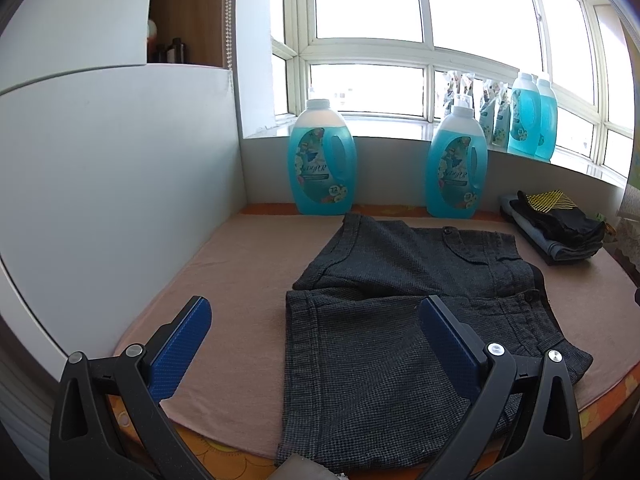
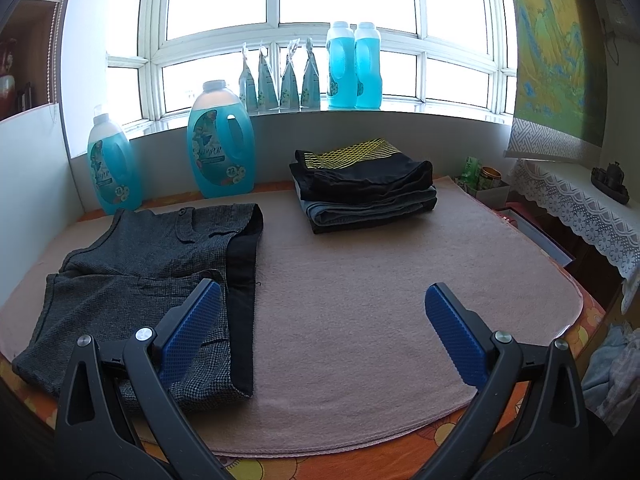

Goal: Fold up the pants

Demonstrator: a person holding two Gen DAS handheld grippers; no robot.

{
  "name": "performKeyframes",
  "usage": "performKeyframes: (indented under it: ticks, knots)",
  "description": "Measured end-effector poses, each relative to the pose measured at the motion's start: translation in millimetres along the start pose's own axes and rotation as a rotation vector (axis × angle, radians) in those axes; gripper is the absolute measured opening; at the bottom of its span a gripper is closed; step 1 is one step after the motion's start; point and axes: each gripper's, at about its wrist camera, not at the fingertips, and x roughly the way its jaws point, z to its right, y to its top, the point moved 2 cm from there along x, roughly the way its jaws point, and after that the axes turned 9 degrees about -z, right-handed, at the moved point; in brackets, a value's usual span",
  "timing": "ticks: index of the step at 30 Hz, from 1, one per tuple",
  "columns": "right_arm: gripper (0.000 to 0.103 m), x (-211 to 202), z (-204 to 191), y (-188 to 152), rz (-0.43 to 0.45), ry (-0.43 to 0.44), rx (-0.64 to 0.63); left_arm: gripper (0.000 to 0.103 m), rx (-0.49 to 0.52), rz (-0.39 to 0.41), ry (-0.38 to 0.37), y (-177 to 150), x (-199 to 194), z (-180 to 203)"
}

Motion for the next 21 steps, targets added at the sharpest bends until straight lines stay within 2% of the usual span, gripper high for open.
performKeyframes:
  ticks: [8, 13, 21]
  knots:
    - [0.103, -0.6, -13.3, -0.4, 0.026, 0.037, -0.125, 0.103, 0.052, -0.005, 0.009, -7.2, 7.9, -9.8]
    - [0.103, -4.3, -29.8, -3.4, 0.044, 0.116, -0.24, 0.101, 0.062, -0.023, -0.085, -15.0, 13.8, -21.9]
    - [0.102, -3.7, -66.9, -22.9, 0.04, 0.264, -0.487, 0.073, 0.167, -0.092, -0.097, -31.3, 21.2, -27.3]
